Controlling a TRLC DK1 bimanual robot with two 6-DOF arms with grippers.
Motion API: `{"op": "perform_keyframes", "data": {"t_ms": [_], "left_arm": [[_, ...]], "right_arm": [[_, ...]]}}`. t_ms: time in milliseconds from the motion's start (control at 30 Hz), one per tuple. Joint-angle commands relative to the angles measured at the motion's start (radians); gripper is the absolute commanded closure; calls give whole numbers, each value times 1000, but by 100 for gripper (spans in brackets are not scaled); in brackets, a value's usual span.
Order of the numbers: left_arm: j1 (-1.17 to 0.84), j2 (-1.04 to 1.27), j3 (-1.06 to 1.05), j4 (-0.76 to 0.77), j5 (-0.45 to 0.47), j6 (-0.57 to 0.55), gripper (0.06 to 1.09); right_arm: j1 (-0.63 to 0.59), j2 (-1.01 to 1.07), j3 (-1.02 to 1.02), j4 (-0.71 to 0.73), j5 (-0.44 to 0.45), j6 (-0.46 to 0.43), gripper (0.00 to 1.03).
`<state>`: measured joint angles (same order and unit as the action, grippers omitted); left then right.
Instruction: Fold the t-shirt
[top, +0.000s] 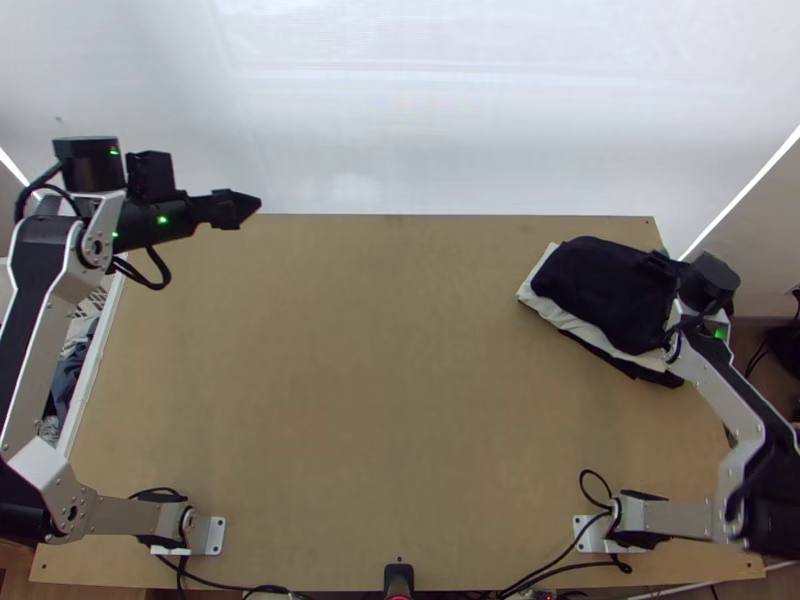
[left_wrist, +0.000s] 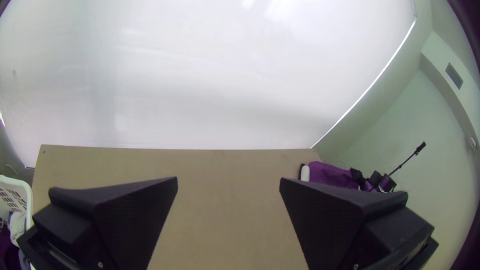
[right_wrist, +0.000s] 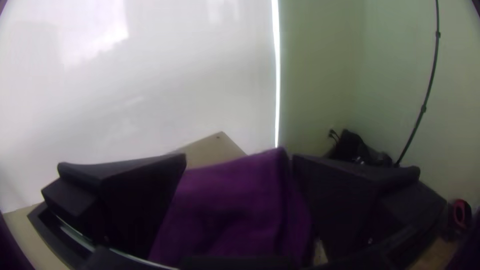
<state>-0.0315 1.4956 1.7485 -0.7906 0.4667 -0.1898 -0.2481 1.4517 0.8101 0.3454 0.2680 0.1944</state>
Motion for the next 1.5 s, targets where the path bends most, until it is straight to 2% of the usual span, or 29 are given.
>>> {"op": "perform_keyframes", "data": {"t_ms": [0,200,333,500,633,933,1067,1167,1300,1467], "left_arm": [[22,0,25,-4,1,-3,10],[24,3,11,-4,1,-14,10],[24,-1,2,-6,1,-20,10],[24,-15,-15,-6,1,-22,10],[31,-28,-23,-9,0,-22,10],[47,-49,-14,-10,0,-20,10],[50,-47,2,-10,0,-19,10],[50,-44,11,-10,0,-19,10],[48,-43,13,-9,1,-22,10],[45,-44,5,-10,1,-37,10]], "right_arm": [[-177,165,-22,12,-27,23,5],[-257,202,-37,10,-30,-7,5],[-244,87,-25,7,-39,-15,5],[-148,-97,11,7,-38,-18,5],[-28,-145,3,32,-27,-19,5],[147,88,-195,411,85,-70,5],[175,118,-269,518,97,-93,5],[176,171,-313,626,99,-142,5],[175,191,-336,641,99,-153,5],[175,22,-322,636,96,-193,5]]}}
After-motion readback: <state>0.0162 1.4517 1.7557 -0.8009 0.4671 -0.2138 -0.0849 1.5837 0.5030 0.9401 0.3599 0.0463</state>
